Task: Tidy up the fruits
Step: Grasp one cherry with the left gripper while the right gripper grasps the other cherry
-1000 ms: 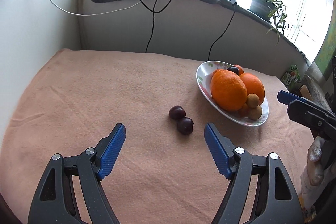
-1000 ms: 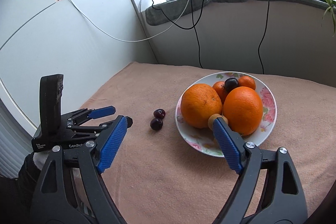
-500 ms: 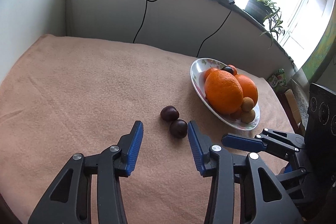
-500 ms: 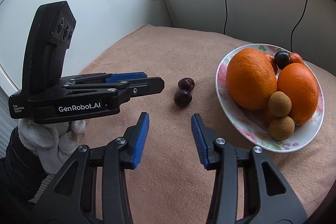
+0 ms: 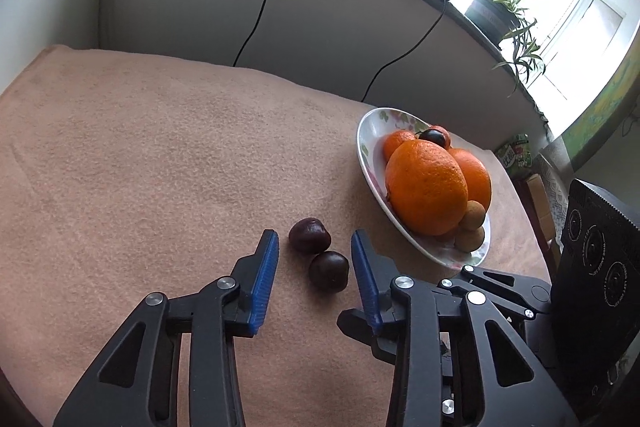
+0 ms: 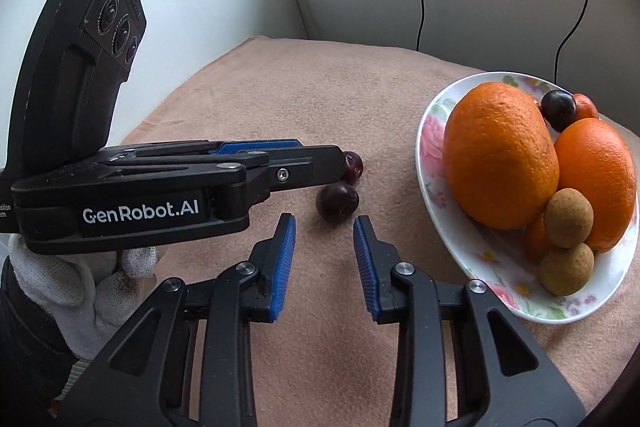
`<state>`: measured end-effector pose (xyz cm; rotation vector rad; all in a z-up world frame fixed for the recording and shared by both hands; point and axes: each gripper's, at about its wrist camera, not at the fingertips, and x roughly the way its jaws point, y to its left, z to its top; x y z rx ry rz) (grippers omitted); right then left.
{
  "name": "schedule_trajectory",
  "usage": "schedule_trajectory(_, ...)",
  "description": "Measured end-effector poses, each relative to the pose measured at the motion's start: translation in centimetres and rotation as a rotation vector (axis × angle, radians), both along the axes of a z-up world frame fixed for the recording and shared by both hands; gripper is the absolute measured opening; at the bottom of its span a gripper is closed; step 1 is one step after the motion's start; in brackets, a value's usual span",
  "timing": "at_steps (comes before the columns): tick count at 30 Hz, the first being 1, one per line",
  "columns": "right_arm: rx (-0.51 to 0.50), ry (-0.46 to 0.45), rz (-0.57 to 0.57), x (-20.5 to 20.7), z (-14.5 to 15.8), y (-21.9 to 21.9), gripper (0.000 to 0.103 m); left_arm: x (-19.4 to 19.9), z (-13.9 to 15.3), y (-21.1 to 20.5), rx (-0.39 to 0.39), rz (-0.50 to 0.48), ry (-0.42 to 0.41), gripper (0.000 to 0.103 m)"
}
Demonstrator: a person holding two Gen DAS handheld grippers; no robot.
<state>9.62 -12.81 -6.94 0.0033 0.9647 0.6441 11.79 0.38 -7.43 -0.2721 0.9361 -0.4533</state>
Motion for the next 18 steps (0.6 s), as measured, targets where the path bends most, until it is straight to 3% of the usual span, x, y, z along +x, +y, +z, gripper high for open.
schedule_trajectory(9, -0.021, 0.007, -0.017, 0.9, -0.6, 0.7, 0.032, 1.2, -0.9, -0.1, 0.002, -0.011, 0.036, 0.036)
schedule_trajectory(18, -0.057, -0.012, -0.023, 0.8, -0.5, 1.5, 0.029, 1.4, -1.2, -0.1, 0.002, -0.018, 0.034, 0.024)
